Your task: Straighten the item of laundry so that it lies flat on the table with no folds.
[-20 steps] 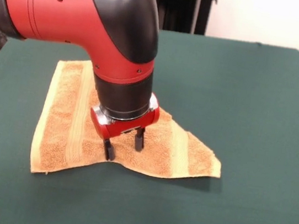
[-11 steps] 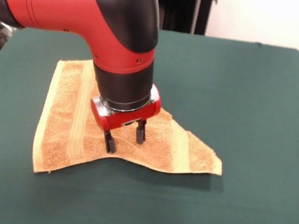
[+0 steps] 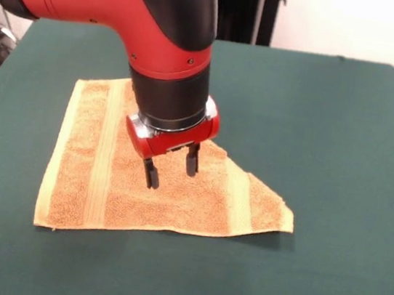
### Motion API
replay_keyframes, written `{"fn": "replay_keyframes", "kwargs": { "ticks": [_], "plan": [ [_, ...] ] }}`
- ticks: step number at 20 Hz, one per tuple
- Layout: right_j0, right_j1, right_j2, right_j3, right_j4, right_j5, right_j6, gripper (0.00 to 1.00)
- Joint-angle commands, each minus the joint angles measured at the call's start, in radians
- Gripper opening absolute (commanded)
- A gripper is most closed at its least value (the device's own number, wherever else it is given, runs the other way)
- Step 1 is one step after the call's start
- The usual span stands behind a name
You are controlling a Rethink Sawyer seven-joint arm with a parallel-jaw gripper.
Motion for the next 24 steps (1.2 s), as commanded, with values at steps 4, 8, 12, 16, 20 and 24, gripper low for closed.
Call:
{"fn": "replay_keyframes", "kwargs": {
  "ticks": [4, 8, 12, 16, 20, 24],
  "plan": [
    [0.061, 0.013, -0.017, 0.110, 0.033, 0.050, 0.112, 1.00],
    [0.069, 0.019, -0.026, 0.098, 0.044, 0.044, 0.131, 1.00],
    [0.076, 0.025, -0.030, 0.084, 0.047, 0.038, 0.129, 1.00],
    [0.083, 0.035, -0.031, 0.067, 0.046, 0.029, 0.125, 1.00],
    [0.085, 0.044, -0.028, 0.048, 0.051, 0.028, 0.116, 1.00],
    [0.093, 0.075, -0.026, 0.015, 0.052, -0.011, 0.136, 1.00]
  ]
}}
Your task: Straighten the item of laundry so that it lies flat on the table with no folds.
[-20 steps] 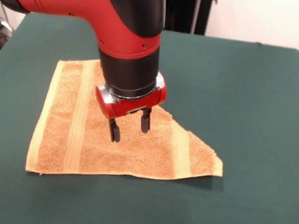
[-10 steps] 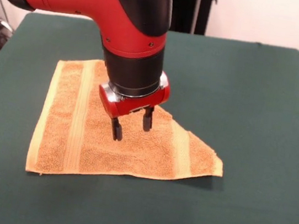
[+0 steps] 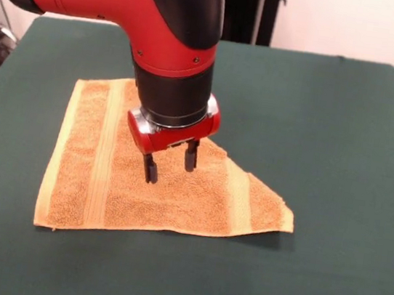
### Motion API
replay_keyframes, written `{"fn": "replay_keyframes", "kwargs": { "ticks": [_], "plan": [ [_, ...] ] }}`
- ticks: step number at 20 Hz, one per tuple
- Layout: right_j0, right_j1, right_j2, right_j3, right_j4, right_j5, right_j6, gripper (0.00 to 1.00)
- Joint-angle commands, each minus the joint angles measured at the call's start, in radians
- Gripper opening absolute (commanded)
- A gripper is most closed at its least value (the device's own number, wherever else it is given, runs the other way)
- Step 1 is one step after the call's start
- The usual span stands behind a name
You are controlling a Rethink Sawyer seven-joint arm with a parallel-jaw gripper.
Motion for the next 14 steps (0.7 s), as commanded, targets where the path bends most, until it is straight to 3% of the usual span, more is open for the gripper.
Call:
{"fn": "replay_keyframes", "kwargs": {
  "ticks": [1, 8, 14],
  "plan": [
    [0.065, 0.093, 0.022, 0.001, 0.043, -0.021, 0.145, 1.00],
    [0.113, 0.168, 0.001, -0.130, 0.059, 0.004, 0.206, 1.00],
    [0.145, 0.259, -0.003, -0.299, 0.039, 0.040, 0.160, 1.00]
  ]
}}
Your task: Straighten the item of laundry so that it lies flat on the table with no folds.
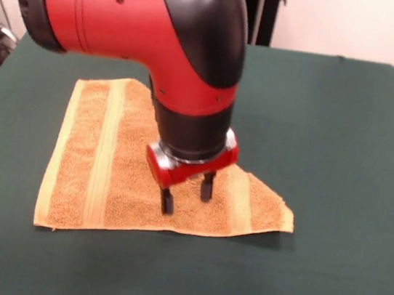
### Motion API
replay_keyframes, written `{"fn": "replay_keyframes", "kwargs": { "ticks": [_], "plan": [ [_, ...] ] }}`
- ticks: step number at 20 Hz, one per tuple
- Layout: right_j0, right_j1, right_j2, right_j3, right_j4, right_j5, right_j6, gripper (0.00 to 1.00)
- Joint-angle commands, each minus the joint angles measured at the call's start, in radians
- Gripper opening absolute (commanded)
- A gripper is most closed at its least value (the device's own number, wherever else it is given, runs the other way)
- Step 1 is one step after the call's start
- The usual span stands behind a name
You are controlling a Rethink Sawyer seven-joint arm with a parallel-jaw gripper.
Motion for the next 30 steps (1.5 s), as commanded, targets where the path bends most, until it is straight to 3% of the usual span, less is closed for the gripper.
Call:
{"fn": "replay_keyframes", "kwargs": {
  "ticks": [1, 9, 19, 24, 30],
  "plan": [
    [0.087, 0.181, 0.010, -0.204, 0.026, 0.063, 0.151, 1.00],
    [0.094, 0.318, 0.024, -0.371, -0.002, 0.137, 0.050, 1.00],
    [0.076, 0.405, 0.089, -0.481, -0.024, -0.076, -0.046, 1.00],
    [0.091, 0.461, 0.151, -0.624, -0.045, -0.055, -0.157, 1.00],
    [0.114, 0.506, 0.229, -0.780, -0.110, 0.077, -0.254, 1.00]
  ]
}}
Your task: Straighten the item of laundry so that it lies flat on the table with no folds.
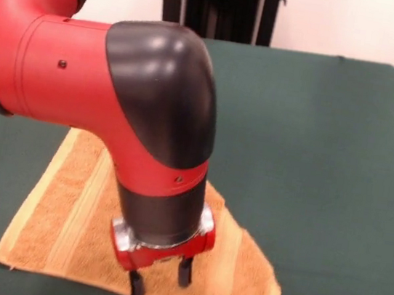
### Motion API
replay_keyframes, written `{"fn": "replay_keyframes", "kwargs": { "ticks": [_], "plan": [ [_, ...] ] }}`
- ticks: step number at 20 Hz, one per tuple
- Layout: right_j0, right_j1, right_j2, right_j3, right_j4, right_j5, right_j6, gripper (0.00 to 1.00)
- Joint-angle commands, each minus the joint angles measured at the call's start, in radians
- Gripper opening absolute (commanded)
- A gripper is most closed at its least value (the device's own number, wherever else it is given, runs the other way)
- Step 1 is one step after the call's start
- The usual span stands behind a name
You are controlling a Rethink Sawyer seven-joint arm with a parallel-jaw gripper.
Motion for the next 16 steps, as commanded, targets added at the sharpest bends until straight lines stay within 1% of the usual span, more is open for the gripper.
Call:
{"fn": "replay_keyframes", "kwargs": {
  "ticks": [1, 6, 7, 11, 12, 14, 16],
  "plan": [
    [0.042, 0.224, 0.191, -0.172, -0.168, -0.117, -0.269, 1.00],
    [0.036, 0.220, 0.212, -0.186, -0.210, -0.088, -0.366, 1.00],
    [0.034, 0.218, 0.213, -0.182, -0.205, -0.069, -0.357, 1.00],
    [0.026, 0.209, 0.209, -0.150, -0.137, 0.123, -0.166, 1.00],
    [0.024, 0.205, 0.202, -0.135, -0.117, 0.140, -0.137, 1.00],
    [0.021, 0.200, 0.197, -0.121, -0.097, 0.163, -0.130, 1.00],
    [0.024, 0.195, 0.188, -0.122, -0.098, 0.193, -0.136, 1.00]
  ]
}}
